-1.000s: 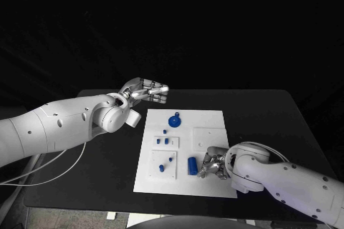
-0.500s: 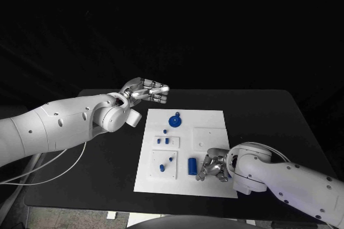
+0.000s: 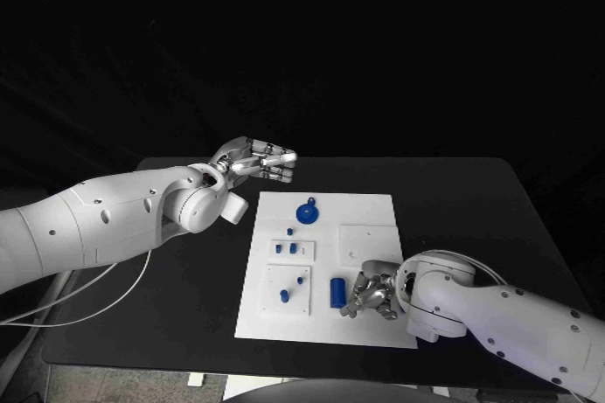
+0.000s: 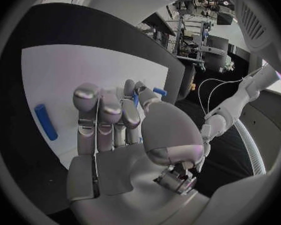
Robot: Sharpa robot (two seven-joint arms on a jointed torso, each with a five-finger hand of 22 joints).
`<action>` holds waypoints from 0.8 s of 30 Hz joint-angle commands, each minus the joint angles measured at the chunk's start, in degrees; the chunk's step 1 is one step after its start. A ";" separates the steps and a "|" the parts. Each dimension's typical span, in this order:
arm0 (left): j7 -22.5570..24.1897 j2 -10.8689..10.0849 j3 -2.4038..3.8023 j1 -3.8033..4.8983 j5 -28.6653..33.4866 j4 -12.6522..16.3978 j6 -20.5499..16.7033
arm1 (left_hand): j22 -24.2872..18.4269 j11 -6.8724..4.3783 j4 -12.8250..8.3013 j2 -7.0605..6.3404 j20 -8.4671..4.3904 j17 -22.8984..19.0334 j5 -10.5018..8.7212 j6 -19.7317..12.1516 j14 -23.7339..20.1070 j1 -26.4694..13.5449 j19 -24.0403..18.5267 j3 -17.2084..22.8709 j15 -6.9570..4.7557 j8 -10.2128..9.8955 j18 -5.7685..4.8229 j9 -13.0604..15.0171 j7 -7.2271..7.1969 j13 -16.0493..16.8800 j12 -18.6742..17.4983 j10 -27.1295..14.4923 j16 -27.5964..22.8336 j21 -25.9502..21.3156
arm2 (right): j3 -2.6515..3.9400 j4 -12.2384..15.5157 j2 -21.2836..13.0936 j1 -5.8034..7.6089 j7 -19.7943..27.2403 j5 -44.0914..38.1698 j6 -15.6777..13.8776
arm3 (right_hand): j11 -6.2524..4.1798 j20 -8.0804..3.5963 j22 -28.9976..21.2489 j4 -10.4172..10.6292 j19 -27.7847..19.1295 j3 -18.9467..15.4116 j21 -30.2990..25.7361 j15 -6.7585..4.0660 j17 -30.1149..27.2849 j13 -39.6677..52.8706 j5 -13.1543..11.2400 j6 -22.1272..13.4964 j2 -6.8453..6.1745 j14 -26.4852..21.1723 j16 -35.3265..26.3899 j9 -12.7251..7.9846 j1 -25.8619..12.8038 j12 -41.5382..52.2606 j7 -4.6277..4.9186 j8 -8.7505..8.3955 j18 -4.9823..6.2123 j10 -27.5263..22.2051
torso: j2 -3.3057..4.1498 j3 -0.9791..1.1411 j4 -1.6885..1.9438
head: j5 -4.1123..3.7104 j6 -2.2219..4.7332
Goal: Assemble the parts on the task board
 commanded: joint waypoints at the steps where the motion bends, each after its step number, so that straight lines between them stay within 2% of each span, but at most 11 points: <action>1: 0.16 0.13 0.03 0.03 -0.16 0.07 0.95 | -0.08 0.10 0.07 -0.14 0.40 0.04 0.11 0.14 -0.34 -0.55 0.00 -0.01 0.01 -0.08 0.13 -0.03 -0.01 0.09 0.18 -0.31 -0.24 -0.25 | 0.01 -0.23 0.33 -0.06 0.32 -1.70 -0.79 | 0.32 -0.29 4.03 -0.01 3.04 0.60 -0.10 -0.38 -0.11 4.65 -0.62 0.03 1.45 0.07 0.08 0.61 -0.52 0.14 0.26 0.05 -0.98 0.00 | 0.02 -0.01 0.07 | -0.08 0.05; 3: 0.12 0.14 0.03 0.03 -0.16 0.06 0.97 | -0.08 0.10 0.07 -0.14 0.40 0.04 0.11 0.15 -0.34 -0.55 -0.01 -0.01 0.01 -0.08 0.13 -0.03 -0.01 0.09 0.18 -0.31 -0.24 -0.25 | 0.01 -0.40 0.50 -0.06 0.13 -2.16 -1.15 | 0.34 -0.28 4.04 -0.13 3.05 1.06 -0.04 -0.36 -0.16 4.67 -1.16 -0.05 2.09 0.06 0.03 0.85 -0.58 0.18 0.29 0.05 -0.98 0.01 | 0.03 -0.02 0.05 | -0.10 0.08; 5: 0.07 0.14 0.03 0.03 -0.16 0.05 1.00 | -0.09 0.11 0.12 -0.12 0.41 0.04 0.09 0.18 -0.39 -0.59 -0.05 0.00 0.00 -0.06 0.13 -0.02 -0.01 0.09 0.18 -0.31 -0.23 -0.28 | 0.01 -0.59 0.64 -0.06 0.01 -2.46 -1.40 | 0.37 -0.26 3.98 0.45 3.04 2.59 -0.17 -0.34 -0.24 4.72 -2.53 -0.23 3.95 0.05 -0.03 1.21 -1.62 0.27 0.37 0.02 -0.96 0.04 | 0.01 -0.03 0.05 | -0.10 0.06; 6: 0.05 0.14 0.03 0.03 -0.16 0.05 1.02 | -0.09 0.11 0.12 -0.12 0.41 0.04 0.09 0.18 -0.39 -0.59 -0.05 0.00 0.00 -0.06 0.13 -0.02 -0.01 0.09 0.18 -0.31 -0.23 -0.28 | 0.01 -0.67 0.70 -0.06 -0.02 -2.57 -1.48 | 0.51 -0.22 3.94 -0.51 3.03 5.88 -0.22 -0.46 -0.33 4.76 -4.52 -0.34 3.93 0.05 -0.12 1.49 -2.94 0.32 0.40 0.03 -0.95 0.05 | 0.01 -0.04 0.06 | -0.09 0.03; 7: 0.02 0.14 0.03 0.03 -0.16 0.05 1.03 | -0.09 0.11 0.12 -0.12 0.41 0.04 0.09 0.18 -0.39 -0.59 -0.05 0.00 0.00 -0.06 0.13 -0.02 -0.01 0.09 0.18 -0.31 -0.23 -0.28 | 0.01 -0.74 0.75 -0.06 -0.03 -2.62 -1.51 | 0.40 -0.21 3.91 -1.15 3.02 8.30 -0.28 -0.30 -0.39 4.77 -4.16 -0.26 3.37 0.06 -0.16 1.89 -4.47 0.34 0.44 0.07 -0.94 0.08 | 0.01 -0.04 0.07 | -0.07 0.01; 8: 0.00 0.13 0.03 0.03 -0.16 0.05 1.05 | -0.10 0.12 0.15 -0.13 0.41 0.04 0.11 0.14 -0.41 -0.60 -0.07 0.01 0.02 -0.08 0.12 -0.03 -0.01 0.09 0.18 -0.31 -0.24 -0.29 | 0.01 -0.80 0.80 -0.06 -0.04 -2.63 -1.52 | 0.40 -0.21 3.91 -1.15 3.02 8.30 -0.28 -0.30 -0.39 4.77 -4.16 -0.26 3.37 0.06 -0.16 1.89 -4.47 0.34 0.44 0.07 -0.94 0.08 | 0.01 -0.04 0.08 | -0.06 -0.02; 10: -0.06 0.11 0.03 0.03 -0.16 0.05 1.08 | -0.10 0.12 0.17 -0.13 0.42 0.04 0.12 0.12 -0.42 -0.61 -0.09 0.02 0.02 -0.09 0.12 -0.03 -0.01 0.09 0.18 -0.31 -0.24 -0.30 | 0.01 -0.92 0.88 -0.06 -0.02 -2.48 -1.46 | 0.43 -0.18 3.88 -1.05 3.04 10.76 -0.26 -0.27 -0.46 4.81 -4.38 -0.27 3.79 0.04 -0.19 2.44 -5.66 0.41 0.52 0.06 -0.92 0.10 | 0.01 -0.04 0.08 | -0.06 -0.02; 11: -0.09 0.10 0.03 0.03 -0.16 0.05 1.09 | -0.10 0.12 0.17 -0.13 0.42 0.04 0.12 0.12 -0.42 -0.61 -0.09 0.02 0.02 -0.09 0.12 -0.03 -0.01 0.09 0.18 -0.31 -0.24 -0.30 | 0.01 -0.98 0.92 -0.06 -0.01 -2.39 -1.39 | 0.45 -0.17 3.87 -1.14 3.02 11.87 -0.29 -0.27 -0.46 4.84 -5.46 -0.32 4.21 0.06 -0.17 2.48 -5.79 0.47 0.53 0.04 -0.92 0.11 | 0.01 -0.03 0.06 | -0.04 -0.03; 13: -0.13 0.09 0.03 0.03 -0.17 0.04 1.11 | -0.10 0.12 0.17 -0.13 0.42 0.04 0.12 0.12 -0.42 -0.61 -0.09 0.02 0.02 -0.09 0.12 -0.03 -0.01 0.09 0.18 -0.31 -0.24 -0.30 | 0.01 -1.04 0.95 -0.06 -0.01 -2.27 -1.27 | 0.39 -0.18 3.85 -1.72 3.01 14.51 -0.31 -0.18 -0.48 4.89 -5.24 -0.28 3.47 0.05 -0.14 2.85 -7.43 0.56 0.59 -0.01 -0.89 0.15 | 0.01 -0.04 0.03 | -0.02 -0.04; 20: -0.28 0.07 0.02 0.03 -0.19 0.04 1.21 | -0.10 0.12 0.17 -0.13 0.42 0.04 0.12 0.12 -0.42 -0.61 -0.09 0.02 0.02 -0.09 0.12 -0.03 -0.01 0.09 0.18 -0.31 -0.24 -0.30 | 0.01 -1.14 0.82 -0.06 0.03 -1.56 0.00 | 0.46 -0.14 3.91 -2.49 3.03 14.49 -0.16 -0.25 -0.47 4.93 -4.05 -0.23 2.92 0.06 -0.10 3.19 -7.15 0.63 0.50 0.05 -0.92 0.18 | 0.00 -0.03 0.03 | 0.02 -0.08; 24: -0.38 0.03 0.02 0.03 -0.23 0.05 1.26 | -0.10 0.12 0.17 -0.13 0.42 0.04 0.12 0.12 -0.42 -0.61 -0.09 0.02 0.02 -0.09 0.12 -0.03 -0.01 0.09 0.18 -0.31 -0.24 -0.30 | 0.01 -1.05 0.52 -0.05 0.20 -0.76 0.77 | 0.39 -0.19 3.93 -3.22 3.02 10.54 -0.14 -0.29 -0.46 4.90 1.64 -0.24 0.88 0.04 -0.07 3.27 -6.69 0.57 0.35 0.04 -0.95 0.17 | 0.02 0.00 0.02 | 0.04 -0.08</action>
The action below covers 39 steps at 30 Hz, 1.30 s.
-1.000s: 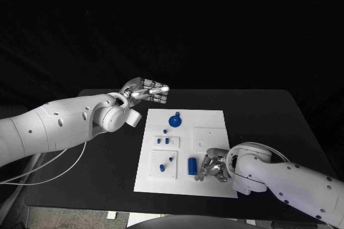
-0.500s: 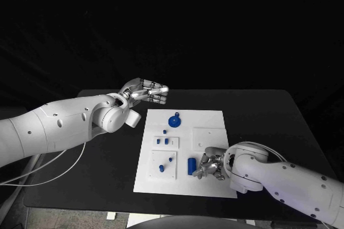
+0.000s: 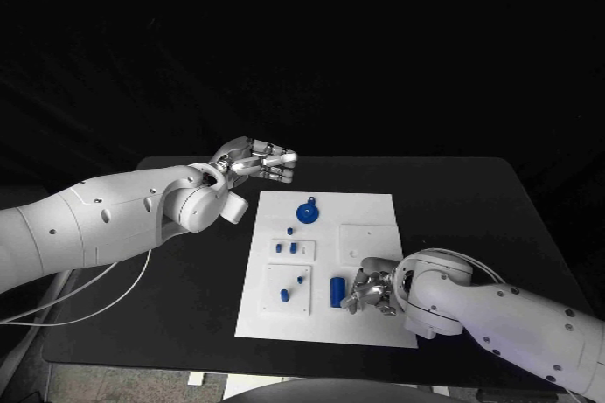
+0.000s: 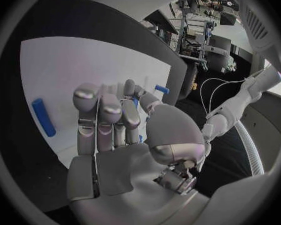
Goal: Assemble the parts on the task board
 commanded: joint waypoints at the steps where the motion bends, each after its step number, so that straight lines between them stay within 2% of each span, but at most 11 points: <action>1: 0.09 0.01 0.03 0.03 -0.22 0.09 1.00 | -0.06 0.12 0.20 -0.15 0.42 0.04 0.12 0.14 -0.43 -0.59 -0.10 0.03 0.03 -0.08 0.11 -0.03 -0.01 0.09 0.18 -0.31 -0.24 -0.31 | -0.02 0.03 -0.31 -0.07 0.34 0.80 1.70 | 0.15 -0.22 3.94 -0.02 3.02 -2.88 -0.17 -0.40 -0.03 4.87 3.80 0.09 -1.52 0.11 -0.05 -0.07 0.15 0.04 0.00 0.05 -0.96 -0.05 | 0.02 0.04 -0.02 | 0.02 -0.01; 5: 0.00 -0.04 0.02 0.03 -0.27 0.08 1.03 | -0.06 0.12 0.25 -0.19 0.43 0.04 0.13 0.18 -0.44 -0.56 -0.11 0.06 0.04 -0.08 0.11 -0.03 -0.01 0.09 0.18 -0.32 -0.24 -0.32 | -0.02 0.24 -0.98 -0.07 1.01 1.35 0.85 | 0.09 -0.32 3.91 0.92 3.00 -7.76 -0.39 -0.49 -0.11 4.69 4.56 0.08 -2.18 0.08 -0.16 -0.86 1.15 -0.40 -0.12 0.01 -0.97 -0.24 | 0.00 0.07 -0.04 | -0.09 0.06; 8: -0.02 -0.05 0.02 0.03 -0.29 0.07 1.05 | -0.06 0.12 0.25 -0.19 0.43 0.04 0.13 0.18 -0.44 -0.56 -0.11 0.06 0.04 -0.08 0.11 -0.03 -0.01 0.09 0.18 -0.32 -0.24 -0.32 | -0.01 0.35 -1.65 -0.07 2.47 2.28 -0.72 | 0.54 -0.25 3.81 1.80 2.90 -10.37 -0.86 -0.34 -0.21 4.55 3.91 -2.26 -2.90 -0.03 -0.40 -3.03 1.98 -1.01 0.61 -0.11 -0.83 -1.12 | 0.02 0.08 -0.06 | -0.21 0.13; 11: -0.02 -0.07 0.01 0.03 -0.30 0.01 1.03 | -0.06 0.12 0.25 -0.19 0.43 0.04 0.13 0.18 -0.44 -0.56 -0.11 0.06 0.04 -0.08 0.11 -0.03 -0.01 0.09 0.18 -0.32 -0.24 -0.32 | 0.23 0.54 -2.66 -0.06 5.52 3.70 -2.74 | 1.40 0.16 3.76 3.12 2.88 -12.75 -1.43 0.12 -0.20 4.48 2.70 -5.10 -3.07 -0.05 -0.58 -9.63 3.12 -0.88 2.06 -0.11 -0.40 -1.53 | -0.02 0.10 -0.11 | -0.48 0.36; 12: 0.00 -0.08 0.01 0.03 -0.30 -0.02 1.01 | -0.06 0.12 0.25 -0.19 0.43 0.04 0.13 0.18 -0.44 -0.56 -0.11 0.06 0.04 -0.08 0.11 -0.03 -0.01 0.09 0.18 -0.32 -0.24 -0.32 | 0.49 0.65 -3.06 -0.06 6.61 4.13 -3.42 | 1.82 0.49 3.82 3.58 2.90 -13.76 -1.45 0.42 -0.07 4.43 2.35 -5.97 -2.91 -0.04 -0.51 -13.23 3.85 -0.79 2.64 -0.07 -0.12 -1.68 | -0.04 0.11 -0.12 | -0.60 0.45; 16: 0.06 -0.13 0.01 0.03 -0.30 -0.12 0.88 | -0.06 0.12 0.35 -0.41 0.44 0.04 0.08 -0.11 -0.45 -0.56 -0.15 0.11 0.04 -0.10 0.10 -0.04 0.02 0.09 0.18 -0.40 -0.24 -0.34 | 2.02 1.32 -4.76 -0.05 9.57 5.05 -4.42 | 2.57 1.08 4.13 5.04 2.95 -15.86 -1.27 0.95 0.48 4.27 1.26 -7.67 -3.15 -0.03 -0.20 -22.49 5.47 -0.21 4.07 -0.01 0.59 -1.83 | -0.03 0.14 -0.17 | -1.07 0.67; 18: 0.10 -0.16 0.01 0.03 -0.30 -0.15 0.80 | -0.06 0.12 0.35 -0.41 0.44 0.04 0.08 -0.11 -0.45 -0.56 -0.15 0.11 0.04 -0.10 0.10 -0.04 0.02 0.09 0.18 -0.40 -0.24 -0.34 | 3.11 1.81 -5.86 -0.05 10.20 5.26 -4.20 | 2.86 1.23 4.27 5.39 2.95 -16.18 -1.16 1.10 0.67 4.14 1.00 -8.01 -3.29 -0.02 -0.11 -25.59 5.96 -0.04 4.45 0.02 0.77 -1.90 | -0.03 0.13 -0.17 | -1.44 0.90; 23: 0.14 -0.24 0.00 0.03 -0.31 -0.13 0.69 | -0.06 0.12 0.35 -0.41 0.44 0.04 0.08 -0.11 -0.45 -0.56 -0.15 0.11 0.04 -0.10 0.10 -0.04 0.02 0.09 0.18 -0.40 -0.24 -0.34 | 5.48 3.01 -8.89 -0.02 9.35 4.77 -1.85 | 3.11 1.49 4.40 5.27 2.94 -16.44 -1.12 1.28 0.91 3.79 0.45 -8.87 -3.31 -0.01 -0.10 -29.17 6.45 -0.09 4.94 -0.06 1.05 -2.22 | -0.03 0.12 -0.17 | -2.14 1.16; 27: 0.11 -0.22 -0.02 0.03 -0.31 -0.14 0.68 | -0.06 0.12 0.35 -0.41 0.44 0.04 0.08 -0.11 -0.45 -0.56 -0.15 0.11 0.04 -0.10 0.10 -0.04 0.02 0.09 0.18 -0.40 -0.24 -0.34 | 6.83 3.22 -11.29 0.09 5.95 3.31 2.87 | 3.44 1.66 4.58 5.46 2.98 -16.22 -0.57 1.52 1.48 3.84 0.69 -10.29 -3.48 0.09 0.44 -30.53 6.36 0.31 5.46 -0.07 1.04 -2.16 | -0.02 0.07 -0.13 | -2.65 1.43; 30: 0.01 -0.15 -0.02 0.03 -0.31 -0.13 0.70 | -0.08 0.09 0.50 -0.58 0.44 0.04 0.05 -0.06 -0.42 -0.54 -0.26 0.24 0.04 -0.09 0.04 -0.04 0.00 0.09 0.18 -0.37 -0.24 -0.39 | 7.24 2.80 -12.45 0.15 3.34 2.58 4.76 | 3.52 1.82 4.71 5.84 2.98 -16.06 -0.27 1.65 1.85 3.86 0.28 -10.37 -3.62 0.05 0.78 -31.36 6.05 0.47 5.56 -0.06 1.12 -2.19 | -0.02 0.02 -0.04 | -3.15 1.73; 39: -0.27 -0.19 -0.04 0.03 -0.31 -0.02 0.92 | -0.10 0.12 0.66 -0.73 0.45 0.04 -0.03 -0.18 -0.46 -0.59 -0.42 0.30 0.04 -0.10 -0.05 -0.04 0.03 0.09 0.17 -0.45 -0.24 -0.46 | 7.57 3.69 -14.53 0.14 -2.81 -1.35 6.46 | 3.40 1.82 4.74 7.40 2.97 -15.71 0.01 1.62 2.20 3.79 -1.10 -9.46 -4.16 0.10 1.04 -31.77 5.27 0.58 5.33 -0.04 1.09 -2.20 | 0.01 0.05 -0.06 | -3.86 1.40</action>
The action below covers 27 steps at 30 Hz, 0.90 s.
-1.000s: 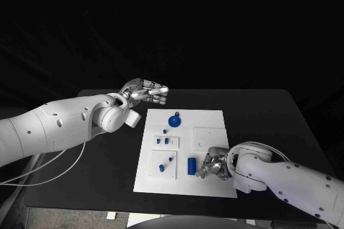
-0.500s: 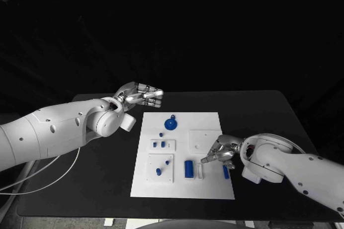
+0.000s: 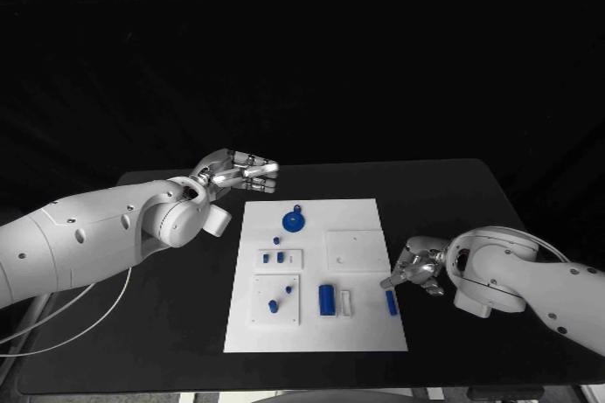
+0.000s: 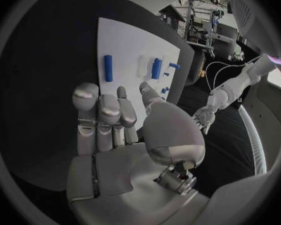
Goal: Assemble the parts on the task board
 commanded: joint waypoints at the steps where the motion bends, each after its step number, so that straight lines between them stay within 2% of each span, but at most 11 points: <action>1: 0.13 0.03 0.02 0.03 -0.20 0.17 0.77 | -0.05 0.12 0.42 -0.42 0.24 0.04 -0.03 -0.18 -0.46 -0.29 -0.21 0.06 0.04 -0.10 -0.05 -0.05 0.03 0.09 0.17 -0.45 -0.24 -0.23 | 0.02 0.59 -0.46 -0.12 -5.11 -3.46 3.51 | 0.09 0.47 4.73 0.80 3.05 0.43 0.08 0.21 0.07 3.76 -0.34 0.50 -0.72 0.06 0.15 -0.10 -0.26 0.17 0.06 -0.03 1.04 0.07 | 0.03 -0.06 0.08 | -0.50 -0.13; 5: 0.25 0.02 0.02 0.03 -0.21 0.21 0.67 | -0.05 0.12 0.42 -0.42 0.24 0.04 -0.03 -0.18 -0.46 -0.29 -0.21 0.06 0.04 -0.10 -0.05 -0.05 0.03 0.09 0.17 -0.45 -0.24 -0.23 | -0.02 0.80 -0.92 -0.54 -6.26 -4.09 4.02 | 0.16 0.48 4.70 1.37 3.04 0.92 0.01 0.21 0.02 3.64 -0.61 0.36 -1.03 0.05 0.04 -0.23 -0.67 0.03 0.10 -0.01 1.03 -0.01 | 0.02 -0.11 0.07 | -0.90 -0.17; 9: 0.34 0.02 0.02 0.03 -0.21 0.25 0.61 | -0.05 0.12 0.42 -0.42 0.24 0.04 -0.03 -0.18 -0.46 -0.29 -0.21 0.06 0.04 -0.10 -0.05 -0.05 0.03 0.09 0.17 -0.45 -0.24 -0.23 | -0.07 0.82 -1.06 -0.94 -6.78 -4.95 3.83 | 0.16 0.48 4.64 1.86 3.04 1.12 -0.14 0.21 0.06 3.64 -0.81 0.42 -1.27 0.08 0.06 -0.23 -1.07 0.08 0.09 -0.02 1.04 0.01 | 0.02 -0.13 0.12 | -0.95 -0.20; 16: 0.42 -0.04 0.02 0.03 -0.21 0.36 0.60 | -0.03 0.13 0.57 -0.52 0.22 0.04 -0.03 -0.28 -0.46 -0.24 -0.24 0.21 0.04 -0.10 -0.09 -0.05 0.04 0.09 0.17 -0.49 -0.23 -0.21 | -0.17 0.08 -0.38 -1.76 -7.27 -6.26 3.14 | 0.11 0.43 4.63 3.59 3.07 2.12 -0.21 0.15 0.12 3.61 -2.85 0.51 -2.12 0.09 0.04 -0.09 -2.32 0.14 0.01 -0.01 1.04 0.00 | 0.04 -0.10 0.21 | -0.89 -0.35; 18: 0.42 -0.05 0.02 0.03 -0.21 0.37 0.63 | -0.03 0.13 0.57 -0.52 0.22 0.04 -0.03 -0.28 -0.46 -0.24 -0.24 0.21 0.04 -0.10 -0.09 -0.05 0.04 0.09 0.17 -0.49 -0.23 -0.21 | -0.22 -0.19 0.06 -2.10 -7.30 -6.40 2.91 | 0.12 0.42 4.60 4.23 3.07 2.79 -0.29 0.16 0.08 3.58 -3.85 0.43 -2.73 0.07 -0.03 -0.06 -2.51 0.09 0.02 -0.01 1.04 -0.03 | 0.04 -0.09 0.21 | -0.82 -0.42; 22: 0.42 -0.07 0.02 0.03 -0.21 0.40 0.68 | -0.03 0.13 0.57 -0.52 0.22 0.04 -0.03 -0.28 -0.46 -0.24 -0.24 0.21 0.04 -0.10 -0.09 -0.05 0.04 0.09 0.17 -0.49 -0.23 -0.21 | -0.30 -0.77 1.07 -2.91 -7.33 -6.37 2.50 | 0.14 0.43 4.59 5.11 3.06 3.42 -0.37 0.18 0.07 3.57 -4.41 0.31 -3.40 0.08 -0.06 -0.06 -2.44 0.09 0.06 -0.01 1.05 -0.05 | 0.07 -0.09 0.22 | -0.64 -0.58; 27: 0.41 -0.12 0.02 0.02 -0.21 0.41 0.74 | -0.03 0.13 0.57 -0.52 0.22 0.04 -0.03 -0.28 -0.46 -0.24 -0.24 0.21 0.04 -0.10 -0.09 -0.05 0.04 0.09 0.17 -0.49 -0.23 -0.21 | -0.34 -1.37 1.84 -3.44 -7.34 -6.27 2.58 | 0.16 0.45 4.56 5.34 3.05 3.61 -0.45 0.19 0.04 3.53 -4.49 0.26 -3.48 0.07 -0.13 -0.08 -2.35 0.01 0.07 -0.01 1.05 -0.10 | 0.02 -0.13 0.21 | -0.50 -0.62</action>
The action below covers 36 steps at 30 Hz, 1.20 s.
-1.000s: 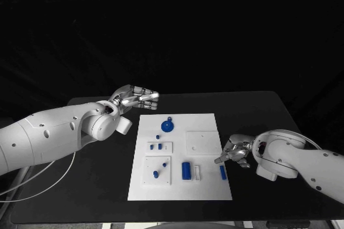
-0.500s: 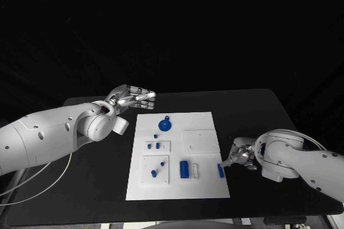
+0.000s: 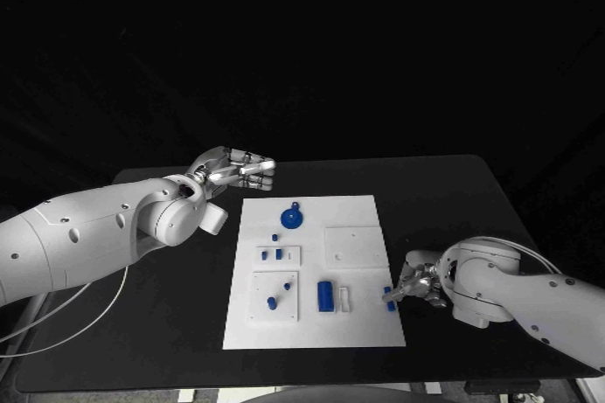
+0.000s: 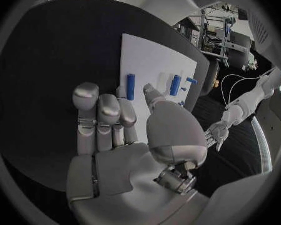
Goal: Assemble the parts on the task board
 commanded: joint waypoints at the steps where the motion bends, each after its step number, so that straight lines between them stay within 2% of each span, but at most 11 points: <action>1: 0.48 -0.02 0.03 0.02 -0.17 0.17 0.76 | -0.04 -0.08 0.30 -0.52 0.22 0.04 -0.03 -0.28 -0.46 -0.24 -0.24 -0.06 0.04 -0.10 -0.09 -0.05 0.04 0.09 0.17 -0.28 -0.23 -0.21 | -0.01 -0.48 0.32 -0.22 -1.77 -1.02 0.60 | 0.16 0.46 4.51 0.29 3.04 0.16 -0.17 0.19 0.02 3.55 -0.22 0.22 -0.29 0.07 -0.12 0.03 0.01 0.05 -0.05 0.02 1.06 -0.09 | -0.06 -0.02 -0.03 | 0.13 -0.07; 4: 0.46 -0.06 0.03 0.02 -0.17 0.18 0.81 | -0.03 -0.07 0.37 -0.46 0.21 0.05 -0.06 -0.33 -0.43 -0.35 -0.25 -0.05 0.04 -0.11 -0.10 -0.05 0.04 0.09 0.18 -0.28 -0.23 -0.20 | -0.15 -1.02 0.69 -0.33 -1.79 -1.31 1.00 | 0.16 0.46 4.51 0.29 3.04 0.16 -0.17 0.19 0.02 3.55 -0.22 0.22 -0.29 0.07 -0.12 0.03 0.01 0.05 -0.05 0.02 1.06 -0.09 | -0.05 -0.05 -0.05 | 0.21 -0.16; 9: 0.44 -0.16 0.03 0.02 -0.17 0.21 0.89 | -0.03 -0.07 0.37 -0.46 0.21 0.05 -0.06 -0.33 -0.43 -0.35 -0.25 -0.05 0.04 -0.11 -0.10 -0.05 0.04 0.09 0.18 -0.28 -0.23 -0.20 | -0.50 -2.10 1.58 -1.02 -1.81 -1.77 1.09 | 0.14 0.44 4.48 0.08 3.03 0.13 -0.33 0.17 -0.04 3.49 0.05 0.33 -0.04 0.06 -0.23 0.00 0.05 -0.06 -0.07 -0.02 1.05 -0.15 | 0.00 0.05 0.00 | 0.34 -0.33; 13: 0.40 -0.29 0.03 0.02 -0.17 0.23 0.90 | -0.03 -0.07 0.37 -0.46 0.21 0.05 -0.06 -0.33 -0.43 -0.35 -0.25 -0.05 0.04 -0.11 -0.10 -0.05 0.04 0.09 0.18 -0.28 -0.23 -0.20 | -0.60 -2.86 2.13 -1.40 -1.85 -2.83 0.36 | 0.12 0.40 4.48 -1.81 3.06 -0.30 -0.37 0.12 -0.07 3.49 0.26 0.80 1.49 0.09 -0.29 -0.07 -0.27 0.02 -0.18 -0.03 1.00 -0.10 | -0.02 0.07 -0.02 | 0.45 -0.43; 16: 0.37 -0.36 0.03 0.02 -0.17 0.23 0.91 | -0.03 -0.07 0.39 -0.40 0.20 0.05 -0.09 -0.32 -0.42 -0.41 -0.23 -0.07 0.03 -0.11 -0.10 -0.05 0.05 0.09 0.18 -0.28 -0.24 -0.19 | -0.63 -3.40 2.37 -1.52 -1.89 -3.53 -0.52 | 0.02 0.37 4.49 -2.81 3.07 0.63 -0.32 0.08 -0.12 3.51 -0.69 1.29 2.63 0.09 -0.35 -0.03 0.33 0.08 -0.31 -0.01 0.96 -0.06 | -0.02 0.06 -0.04 | 0.50 -0.47; 20: 0.33 -0.38 0.03 0.02 -0.17 0.21 0.96 | -0.03 -0.07 0.39 -0.40 0.20 0.05 -0.09 -0.32 -0.42 -0.41 -0.23 -0.07 0.03 -0.11 -0.10 -0.05 0.05 0.09 0.18 -0.28 -0.24 -0.19 | -0.65 -3.95 2.69 -1.60 -1.97 -4.44 -1.09 | -0.17 0.25 4.48 -6.15 3.09 2.75 -0.24 -0.02 -0.18 3.45 -0.56 1.88 4.08 0.13 -0.38 -0.28 -0.41 0.00 -0.55 -0.03 0.84 0.00 | -0.05 0.03 -0.12 | 0.55 -0.46; 22: 0.30 -0.38 0.03 0.02 -0.17 0.22 1.02 | -0.03 -0.07 0.39 -0.40 0.20 0.05 -0.09 -0.32 -0.42 -0.41 -0.23 -0.07 0.03 -0.11 -0.10 -0.05 0.05 0.09 0.18 -0.28 -0.24 -0.19 | -0.66 -4.10 2.80 -1.61 -2.00 -4.66 -1.02 | -0.21 0.23 4.49 -7.00 3.09 2.79 -0.16 -0.04 -0.15 3.43 -0.54 2.05 4.42 0.13 -0.33 -0.31 -0.78 0.01 -0.65 -0.01 0.79 0.06 | -0.05 0.03 -0.12 | 0.55 -0.46; 29: 0.19 -0.41 0.03 0.02 -0.17 0.21 1.16 | -0.03 -0.07 0.43 -0.29 0.21 0.05 -0.10 -0.29 -0.42 -0.46 -0.23 -0.10 0.04 -0.10 -0.10 -0.05 0.04 0.09 0.18 -0.26 -0.23 -0.19 | -0.71 -4.85 3.24 -1.63 -2.04 -5.03 -0.93 | -0.23 0.23 4.48 -7.45 3.08 2.79 -0.20 -0.04 -0.17 3.42 -0.22 2.15 4.54 0.12 -0.35 -0.33 -0.93 0.00 -0.68 -0.02 0.78 0.06 | -0.03 0.04 -0.07 | 0.52 -0.49; 34: 0.09 -0.44 0.03 0.02 -0.17 0.20 1.23 | -0.03 -0.07 0.43 -0.29 0.21 0.05 -0.10 -0.29 -0.42 -0.46 -0.23 -0.10 0.04 -0.10 -0.10 -0.05 0.04 0.09 0.18 -0.26 -0.23 -0.19 | -0.76 -5.21 3.45 -1.64 -1.96 -4.72 -1.41 | -0.37 0.16 4.48 -9.71 3.07 4.75 -0.20 -0.13 -0.25 3.42 1.11 2.27 6.14 0.11 -0.42 -0.45 0.88 -0.04 -0.85 -0.04 0.71 0.01 | -0.04 0.03 -0.06 | 0.48 -0.54; 36: 0.04 -0.44 0.03 0.02 -0.17 0.21 1.24 | -0.03 -0.07 0.43 -0.29 0.21 0.05 -0.10 -0.29 -0.42 -0.46 -0.23 -0.10 0.04 -0.10 -0.10 -0.05 0.04 0.09 0.18 -0.26 -0.23 -0.19 | -0.77 -5.22 3.45 -1.64 -1.88 -4.30 -1.94 | -0.42 0.14 4.50 -11.06 3.06 6.27 -0.18 -0.17 -0.34 3.39 3.78 2.51 6.75 0.10 -0.52 -0.45 1.63 -0.13 -0.99 0.00 0.64 -0.05 | -0.04 0.03 -0.06 | 0.48 -0.54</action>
